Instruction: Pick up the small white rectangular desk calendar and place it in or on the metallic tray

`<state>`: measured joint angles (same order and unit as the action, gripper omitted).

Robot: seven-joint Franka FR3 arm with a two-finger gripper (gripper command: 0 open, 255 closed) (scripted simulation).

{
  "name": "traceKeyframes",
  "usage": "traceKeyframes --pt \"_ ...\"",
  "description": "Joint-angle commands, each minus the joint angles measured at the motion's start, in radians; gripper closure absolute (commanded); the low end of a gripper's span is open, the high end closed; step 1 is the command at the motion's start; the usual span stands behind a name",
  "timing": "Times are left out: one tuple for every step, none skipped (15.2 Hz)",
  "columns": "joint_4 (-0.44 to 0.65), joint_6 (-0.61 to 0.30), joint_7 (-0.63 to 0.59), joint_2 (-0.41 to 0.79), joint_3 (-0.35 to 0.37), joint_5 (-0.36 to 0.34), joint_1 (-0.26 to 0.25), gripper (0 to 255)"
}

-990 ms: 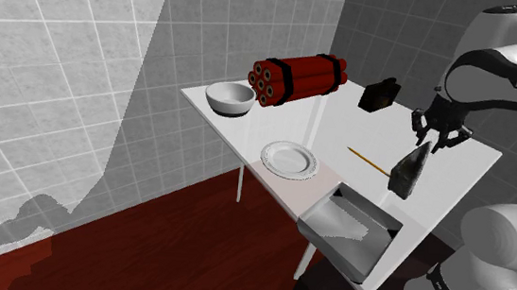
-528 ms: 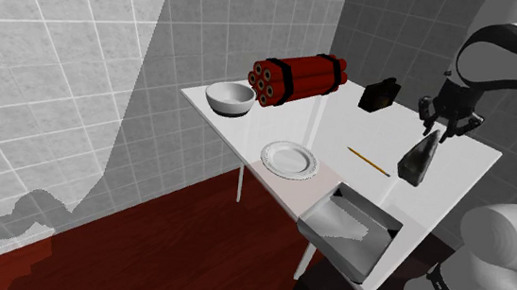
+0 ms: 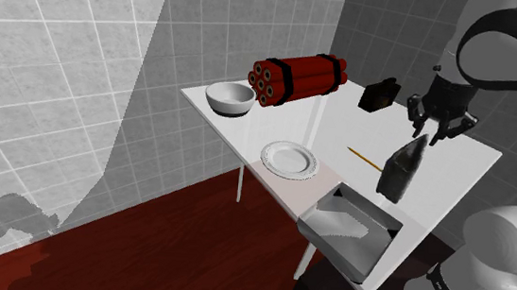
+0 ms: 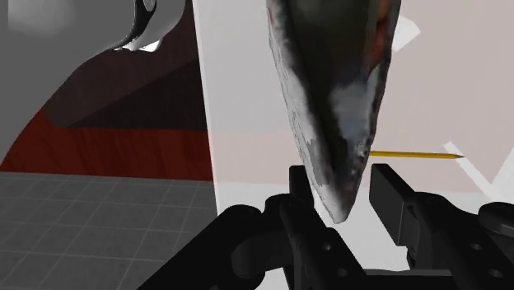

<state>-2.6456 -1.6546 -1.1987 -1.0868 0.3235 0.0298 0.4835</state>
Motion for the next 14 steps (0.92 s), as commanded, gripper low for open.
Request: traceKeyframes --pt "0.027 0.044 -0.052 -0.010 0.054 0.046 -0.027 255" --pt "0.041 0.062 -0.074 -0.014 0.077 0.065 -0.038 255" --pt "0.055 0.079 -0.095 -0.015 0.099 0.084 -0.047 255" --pt "0.071 0.096 -0.117 -0.016 0.121 0.102 -0.056 255" --pt "0.088 0.112 -0.139 -0.015 0.143 0.121 -0.064 255" --pt "0.106 0.128 -0.161 -0.013 0.165 0.139 -0.070 255" --pt "0.125 0.143 -0.183 -0.009 0.187 0.156 -0.076 255" --pt "0.146 0.157 -0.205 -0.005 0.209 0.174 -0.080 255" --pt "0.167 0.171 -0.227 0.001 0.231 0.191 -0.084 255" --pt "0.189 0.184 -0.250 0.007 0.253 0.208 -0.087 255" --pt "0.212 0.197 -0.272 0.014 0.274 0.224 -0.088 255" --pt "0.236 0.209 -0.294 0.022 0.296 0.240 -0.089 255" --pt "0.261 0.221 -0.316 0.031 0.318 0.255 -0.088 255" --pt "0.286 0.232 -0.338 0.041 0.339 0.270 -0.086 255"
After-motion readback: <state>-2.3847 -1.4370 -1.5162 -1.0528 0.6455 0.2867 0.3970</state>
